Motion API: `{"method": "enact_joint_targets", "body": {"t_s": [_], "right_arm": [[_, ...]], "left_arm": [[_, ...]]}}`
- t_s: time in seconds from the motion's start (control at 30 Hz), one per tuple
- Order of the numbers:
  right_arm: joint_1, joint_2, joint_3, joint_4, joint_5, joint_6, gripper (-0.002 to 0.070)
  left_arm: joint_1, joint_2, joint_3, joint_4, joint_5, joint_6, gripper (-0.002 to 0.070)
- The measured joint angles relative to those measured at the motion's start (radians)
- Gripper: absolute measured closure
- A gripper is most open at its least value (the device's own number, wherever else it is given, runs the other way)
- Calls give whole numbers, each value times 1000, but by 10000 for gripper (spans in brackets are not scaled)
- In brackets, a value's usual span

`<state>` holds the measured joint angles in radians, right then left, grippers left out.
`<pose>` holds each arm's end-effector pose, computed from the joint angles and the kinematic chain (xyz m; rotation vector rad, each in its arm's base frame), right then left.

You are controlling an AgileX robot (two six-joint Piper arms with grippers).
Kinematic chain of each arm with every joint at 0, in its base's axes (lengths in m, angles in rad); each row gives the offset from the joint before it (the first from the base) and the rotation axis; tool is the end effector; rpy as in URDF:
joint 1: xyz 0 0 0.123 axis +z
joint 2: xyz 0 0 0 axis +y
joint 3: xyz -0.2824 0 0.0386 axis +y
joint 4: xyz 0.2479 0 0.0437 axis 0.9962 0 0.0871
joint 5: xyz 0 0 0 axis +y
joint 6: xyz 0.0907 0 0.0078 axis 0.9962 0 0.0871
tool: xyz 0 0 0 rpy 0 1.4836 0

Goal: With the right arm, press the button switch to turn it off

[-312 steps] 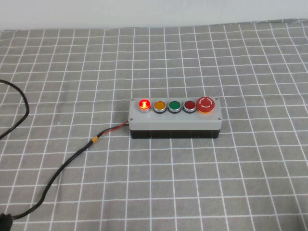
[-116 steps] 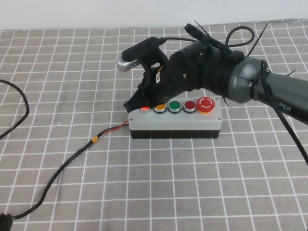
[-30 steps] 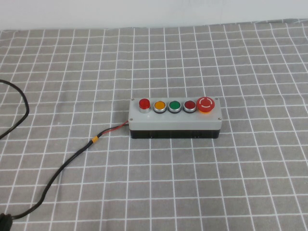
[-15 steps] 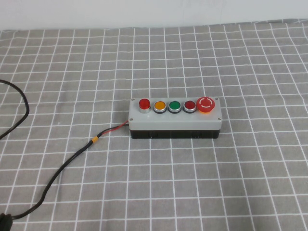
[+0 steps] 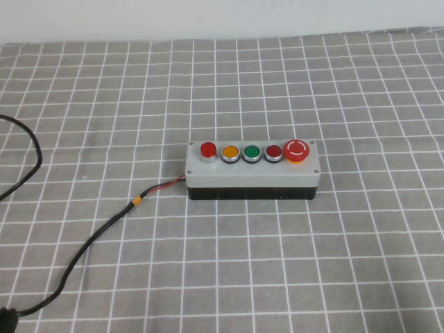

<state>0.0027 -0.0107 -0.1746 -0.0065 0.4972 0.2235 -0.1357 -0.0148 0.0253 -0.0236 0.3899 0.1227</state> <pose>0.0415 -0.0002 0.2268 0.1952 1.7875 0.1550 0.0514 -0.0078 0.1704 0.2284 1.8701 -0.0323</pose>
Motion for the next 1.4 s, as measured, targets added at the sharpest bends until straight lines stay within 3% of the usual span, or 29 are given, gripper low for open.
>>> {"method": "enact_joint_targets", "body": {"t_s": [0.3,0.57,0.93,1.4], "right_arm": [[-21,-3,2,22,-21,-115,692],[-21,-3,123,33,-209,-119,692],[-21,-3,154,99,-74,-216,692],[-21,-3,199,152,-94,-270,692]], "left_arm": [[0,0,0,0,0,0,678],[0,0,0,0,0,0,678],[0,0,0,0,0,0,678],[0,0,0,0,0,0,678]]}}
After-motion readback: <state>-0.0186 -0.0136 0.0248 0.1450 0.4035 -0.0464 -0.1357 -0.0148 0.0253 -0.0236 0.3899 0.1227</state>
